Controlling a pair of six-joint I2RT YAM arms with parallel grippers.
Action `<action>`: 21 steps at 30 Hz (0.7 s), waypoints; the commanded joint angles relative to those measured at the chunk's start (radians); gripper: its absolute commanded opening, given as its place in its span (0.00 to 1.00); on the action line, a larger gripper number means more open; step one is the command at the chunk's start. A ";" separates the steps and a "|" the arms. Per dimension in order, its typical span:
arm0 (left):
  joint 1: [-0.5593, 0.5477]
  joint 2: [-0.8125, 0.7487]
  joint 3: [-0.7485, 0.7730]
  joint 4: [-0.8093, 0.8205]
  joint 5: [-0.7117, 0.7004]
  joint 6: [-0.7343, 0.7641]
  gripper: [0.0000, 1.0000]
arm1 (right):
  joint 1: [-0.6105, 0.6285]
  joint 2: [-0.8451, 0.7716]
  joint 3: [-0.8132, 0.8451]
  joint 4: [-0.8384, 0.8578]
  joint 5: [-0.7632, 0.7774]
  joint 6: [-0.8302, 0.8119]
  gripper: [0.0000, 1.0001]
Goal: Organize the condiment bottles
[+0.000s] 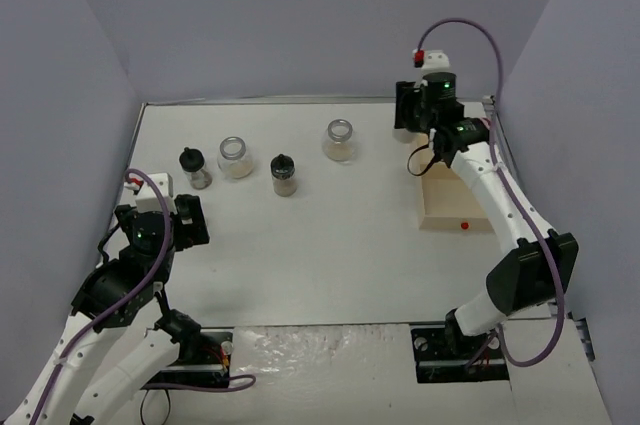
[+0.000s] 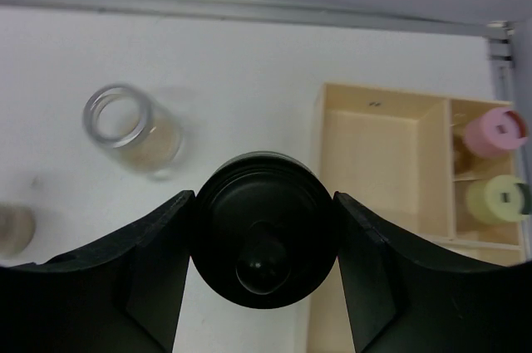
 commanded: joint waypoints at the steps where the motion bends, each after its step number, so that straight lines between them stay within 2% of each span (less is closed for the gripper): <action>1: 0.008 0.009 0.019 0.034 0.004 0.010 0.97 | -0.164 0.088 0.178 0.027 -0.008 0.035 0.00; 6: 0.008 0.010 0.020 0.031 0.013 0.012 0.97 | -0.278 0.252 0.346 0.024 -0.081 0.058 0.00; 11: 0.008 0.009 0.017 0.037 0.022 0.013 0.97 | -0.342 0.383 0.429 0.026 -0.097 0.054 0.00; 21: 0.009 0.017 0.017 0.040 0.026 0.015 0.97 | -0.383 0.526 0.445 0.063 -0.065 0.031 0.00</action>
